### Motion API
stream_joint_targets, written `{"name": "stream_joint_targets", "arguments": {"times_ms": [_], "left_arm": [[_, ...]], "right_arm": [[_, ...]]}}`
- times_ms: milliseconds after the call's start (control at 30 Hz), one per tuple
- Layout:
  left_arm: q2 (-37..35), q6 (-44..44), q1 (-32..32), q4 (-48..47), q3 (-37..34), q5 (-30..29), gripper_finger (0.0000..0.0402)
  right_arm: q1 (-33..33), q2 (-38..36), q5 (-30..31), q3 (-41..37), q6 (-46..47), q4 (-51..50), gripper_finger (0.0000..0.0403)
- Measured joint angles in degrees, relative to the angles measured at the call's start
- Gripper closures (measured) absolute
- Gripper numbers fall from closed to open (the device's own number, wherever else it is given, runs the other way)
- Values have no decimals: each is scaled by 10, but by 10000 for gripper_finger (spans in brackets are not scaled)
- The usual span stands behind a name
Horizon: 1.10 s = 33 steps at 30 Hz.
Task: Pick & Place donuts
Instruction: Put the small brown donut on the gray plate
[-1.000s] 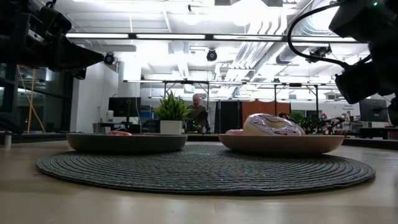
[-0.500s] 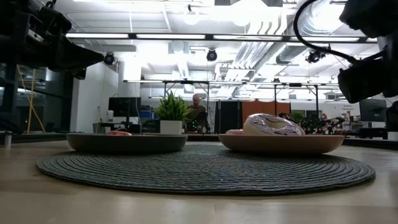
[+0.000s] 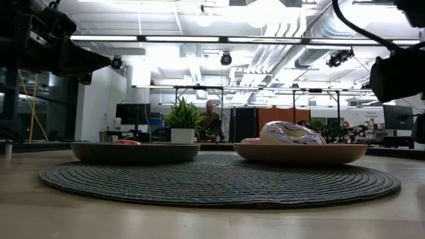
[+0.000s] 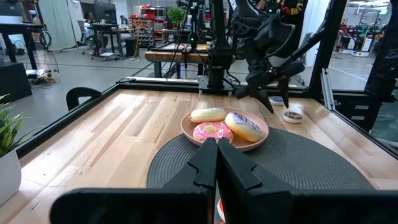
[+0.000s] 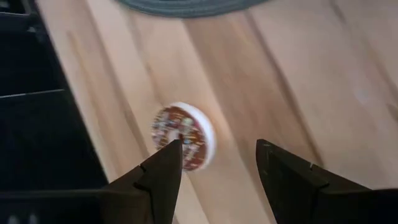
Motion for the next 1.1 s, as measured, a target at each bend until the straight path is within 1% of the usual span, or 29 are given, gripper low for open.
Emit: {"name": "stream_joint_targets", "arguments": {"times_ms": [133,400,633,867,1100], "left_arm": [[0,0,0,0,0,0,399],[0,0,0,0,0,0,399],[0,0,0,0,0,0,399],[0,0,0,0,0,0,399],[0,0,0,0,0,0,399]], "right_arm": [[15,0,15,0,28,12,208],[36,0,32,0,83,-9,208],[46,0,56,0,113,-8,208],[47,0,58,0,148,-6,208],[68,0,64,0,222,-6,208]]}}
